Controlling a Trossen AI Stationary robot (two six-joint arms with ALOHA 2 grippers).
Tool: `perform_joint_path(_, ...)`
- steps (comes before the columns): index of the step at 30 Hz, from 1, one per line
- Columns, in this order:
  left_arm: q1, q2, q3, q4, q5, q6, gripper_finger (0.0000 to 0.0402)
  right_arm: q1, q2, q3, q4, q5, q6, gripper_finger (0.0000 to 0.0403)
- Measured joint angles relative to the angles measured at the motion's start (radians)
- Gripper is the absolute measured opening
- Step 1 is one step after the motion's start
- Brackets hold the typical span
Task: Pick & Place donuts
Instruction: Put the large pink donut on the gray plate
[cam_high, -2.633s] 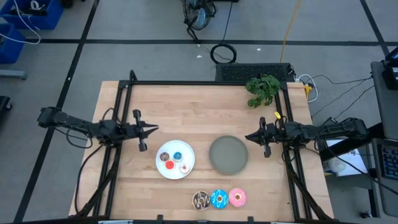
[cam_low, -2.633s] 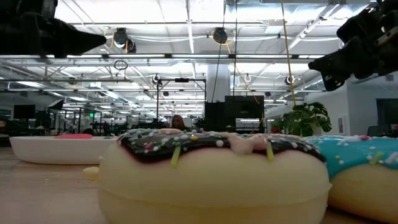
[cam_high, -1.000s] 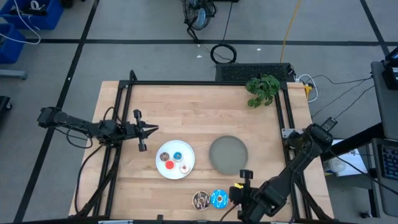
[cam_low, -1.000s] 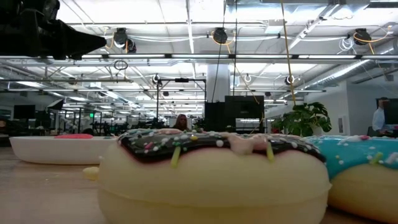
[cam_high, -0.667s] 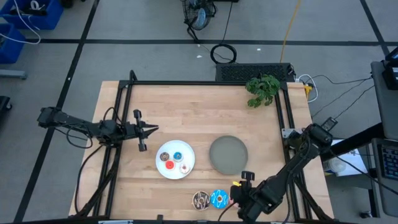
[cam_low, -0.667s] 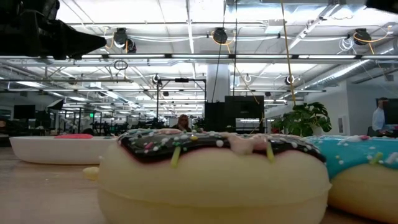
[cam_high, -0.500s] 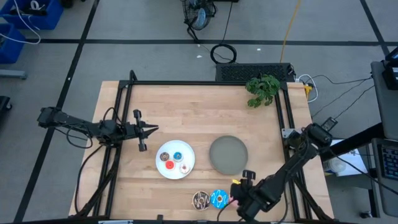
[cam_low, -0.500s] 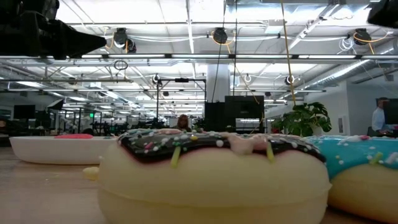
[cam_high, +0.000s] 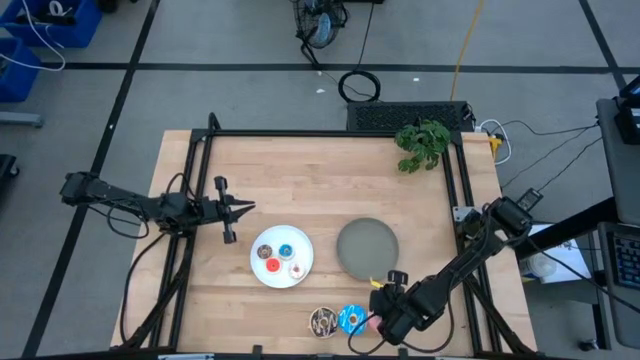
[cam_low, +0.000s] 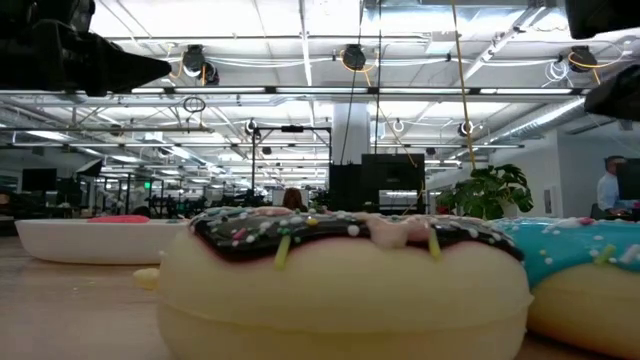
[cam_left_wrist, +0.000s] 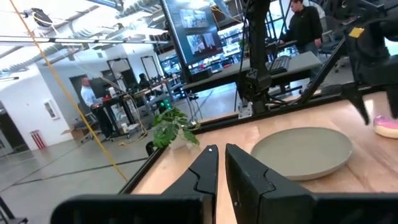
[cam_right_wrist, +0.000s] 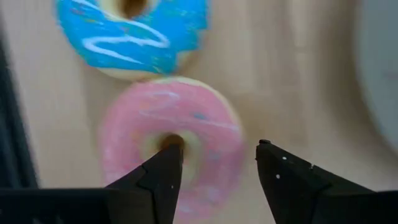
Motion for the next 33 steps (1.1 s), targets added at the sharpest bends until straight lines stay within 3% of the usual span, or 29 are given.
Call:
perform_joint_path(7,0.0,0.0,0.0,-0.011,0.0,-0.011,0.0037,-0.002,-0.001,-0.109,0.162,-0.042,0.008,0.019)
perform_joint_path(14,0.0,0.0,0.0,-0.008,0.0,-0.01,0.0037,-0.001,-0.005,-0.162,0.215,-0.06,0.06,0.0167)
perform_joint_path(18,0.0,0.0,0.0,-0.005,0.0,-0.003,0.0037,-0.002,-0.006,-0.163,0.235,-0.061,0.057,0.0133)
perform_joint_path(26,0.0,0.0,0.0,-0.002,0.0,-0.003,0.0037,-0.032,-0.067,-0.17,0.223,-0.091,-0.01,0.0018)
perform_joint_path(33,0.0,0.0,0.0,-0.002,0.0,-0.003,0.0037,-0.033,-0.171,-0.169,0.226,-0.073,-0.048,0.0018)
